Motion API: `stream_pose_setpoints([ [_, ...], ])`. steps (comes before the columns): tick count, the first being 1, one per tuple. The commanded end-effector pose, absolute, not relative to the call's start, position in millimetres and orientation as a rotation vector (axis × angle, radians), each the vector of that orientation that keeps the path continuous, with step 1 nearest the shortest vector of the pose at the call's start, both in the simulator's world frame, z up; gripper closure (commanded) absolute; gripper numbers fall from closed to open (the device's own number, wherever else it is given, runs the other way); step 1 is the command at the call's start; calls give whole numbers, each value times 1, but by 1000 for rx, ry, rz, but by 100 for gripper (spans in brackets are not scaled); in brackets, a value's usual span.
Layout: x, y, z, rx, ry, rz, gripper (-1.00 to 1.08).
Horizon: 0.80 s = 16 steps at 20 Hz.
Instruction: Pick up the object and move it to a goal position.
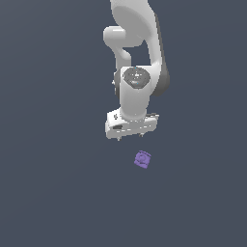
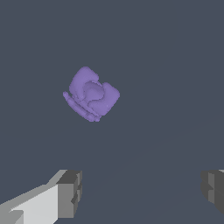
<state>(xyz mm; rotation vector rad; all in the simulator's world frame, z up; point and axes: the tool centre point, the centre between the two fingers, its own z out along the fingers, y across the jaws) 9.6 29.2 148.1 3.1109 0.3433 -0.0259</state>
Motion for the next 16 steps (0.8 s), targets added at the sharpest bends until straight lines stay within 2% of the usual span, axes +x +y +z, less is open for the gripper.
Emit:
stream_pose_setpoints([
  [1, 13, 33, 145, 3099, 436, -26, -92],
  [16, 42, 66, 116, 2916, 1143, -20, -92],
])
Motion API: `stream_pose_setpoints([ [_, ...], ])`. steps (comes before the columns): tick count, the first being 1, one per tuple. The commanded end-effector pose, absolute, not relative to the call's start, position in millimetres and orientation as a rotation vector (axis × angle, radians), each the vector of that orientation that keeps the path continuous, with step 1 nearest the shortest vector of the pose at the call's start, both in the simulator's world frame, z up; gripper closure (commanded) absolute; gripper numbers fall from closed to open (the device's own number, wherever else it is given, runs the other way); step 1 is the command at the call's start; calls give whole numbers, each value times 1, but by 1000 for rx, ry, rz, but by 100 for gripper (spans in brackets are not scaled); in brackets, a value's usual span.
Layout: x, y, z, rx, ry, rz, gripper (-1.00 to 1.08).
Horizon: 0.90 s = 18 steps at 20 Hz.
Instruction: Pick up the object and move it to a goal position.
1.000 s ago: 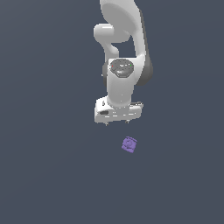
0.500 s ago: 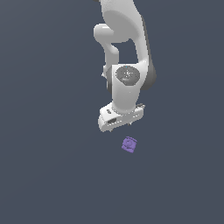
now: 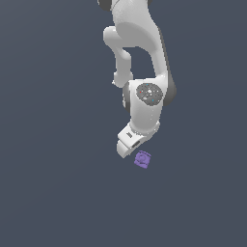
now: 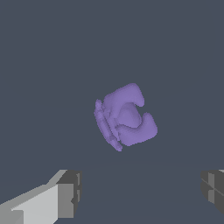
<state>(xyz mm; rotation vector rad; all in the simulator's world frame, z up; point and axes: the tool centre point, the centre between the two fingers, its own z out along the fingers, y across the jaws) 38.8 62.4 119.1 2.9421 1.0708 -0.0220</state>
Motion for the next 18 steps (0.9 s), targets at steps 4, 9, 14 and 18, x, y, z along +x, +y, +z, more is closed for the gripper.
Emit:
stream_pose_setpoints([
  [4, 49, 75, 108, 2842, 1322, -16, -92],
  [9, 55, 83, 101, 2758, 1496, -9, -92],
  [14, 60, 89, 95, 2696, 1610, -4, -92],
  [18, 62, 92, 93, 2666, 1661, -1, -92],
])
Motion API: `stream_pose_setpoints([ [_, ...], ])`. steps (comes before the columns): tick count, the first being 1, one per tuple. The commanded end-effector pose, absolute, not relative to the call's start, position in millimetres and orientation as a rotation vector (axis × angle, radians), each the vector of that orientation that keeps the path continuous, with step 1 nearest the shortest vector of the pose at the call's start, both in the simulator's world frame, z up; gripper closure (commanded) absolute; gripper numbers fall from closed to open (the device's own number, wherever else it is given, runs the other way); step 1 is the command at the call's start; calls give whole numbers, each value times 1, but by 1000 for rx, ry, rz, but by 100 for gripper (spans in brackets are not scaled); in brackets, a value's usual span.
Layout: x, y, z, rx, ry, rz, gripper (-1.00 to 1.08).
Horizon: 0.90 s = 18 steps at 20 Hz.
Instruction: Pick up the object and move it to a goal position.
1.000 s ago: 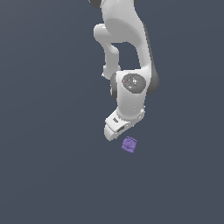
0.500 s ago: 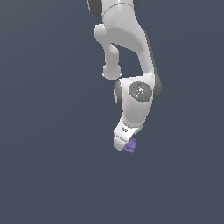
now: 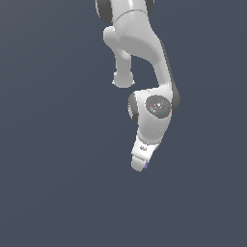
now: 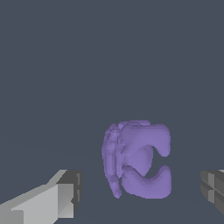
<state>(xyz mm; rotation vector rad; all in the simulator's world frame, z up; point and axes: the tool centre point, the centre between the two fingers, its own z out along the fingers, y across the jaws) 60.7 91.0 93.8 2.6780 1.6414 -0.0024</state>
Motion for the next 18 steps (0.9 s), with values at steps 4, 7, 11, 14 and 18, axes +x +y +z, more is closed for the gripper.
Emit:
stream_pose_setpoints([
  [4, 62, 93, 92, 2656, 1678, 0, -92],
  [7, 62, 92, 91, 2660, 1672, -1, -92],
  [11, 62, 93, 78, 2658, 1674, -1, -92],
  [14, 61, 93, 62, 2657, 1676, 0, -92],
  [18, 61, 93, 45, 2656, 1678, 0, -92],
])
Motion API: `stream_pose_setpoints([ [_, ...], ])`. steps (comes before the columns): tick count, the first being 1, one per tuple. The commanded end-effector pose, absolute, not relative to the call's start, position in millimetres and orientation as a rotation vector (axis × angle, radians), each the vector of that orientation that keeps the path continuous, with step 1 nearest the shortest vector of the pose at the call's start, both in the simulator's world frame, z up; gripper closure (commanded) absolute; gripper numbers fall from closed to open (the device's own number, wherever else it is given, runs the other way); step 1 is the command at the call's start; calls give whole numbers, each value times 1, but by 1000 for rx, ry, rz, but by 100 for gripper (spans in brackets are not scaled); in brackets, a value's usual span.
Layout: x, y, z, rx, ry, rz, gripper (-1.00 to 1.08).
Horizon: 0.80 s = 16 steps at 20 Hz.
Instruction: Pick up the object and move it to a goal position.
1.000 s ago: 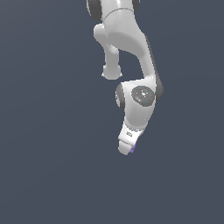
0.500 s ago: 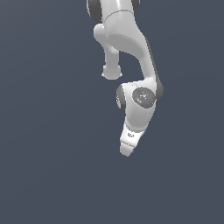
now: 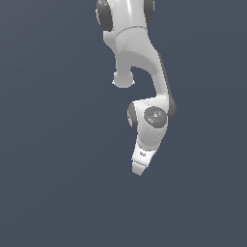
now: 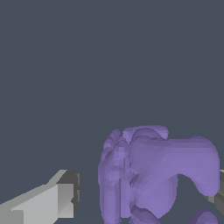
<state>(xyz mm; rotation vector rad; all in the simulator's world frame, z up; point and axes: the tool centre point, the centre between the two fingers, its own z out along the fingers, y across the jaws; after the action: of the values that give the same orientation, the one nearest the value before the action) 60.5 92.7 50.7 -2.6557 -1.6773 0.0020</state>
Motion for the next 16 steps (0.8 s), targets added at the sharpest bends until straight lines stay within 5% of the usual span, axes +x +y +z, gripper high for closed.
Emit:
stream_pose_setpoints([
  [1, 61, 93, 43, -2655, -1679, 0, -92],
  [5, 62, 93, 42, -2656, -1678, 0, -92],
  [6, 62, 93, 42, -2656, -1678, 0, 108],
  [16, 62, 93, 42, -2656, -1678, 0, 108],
])
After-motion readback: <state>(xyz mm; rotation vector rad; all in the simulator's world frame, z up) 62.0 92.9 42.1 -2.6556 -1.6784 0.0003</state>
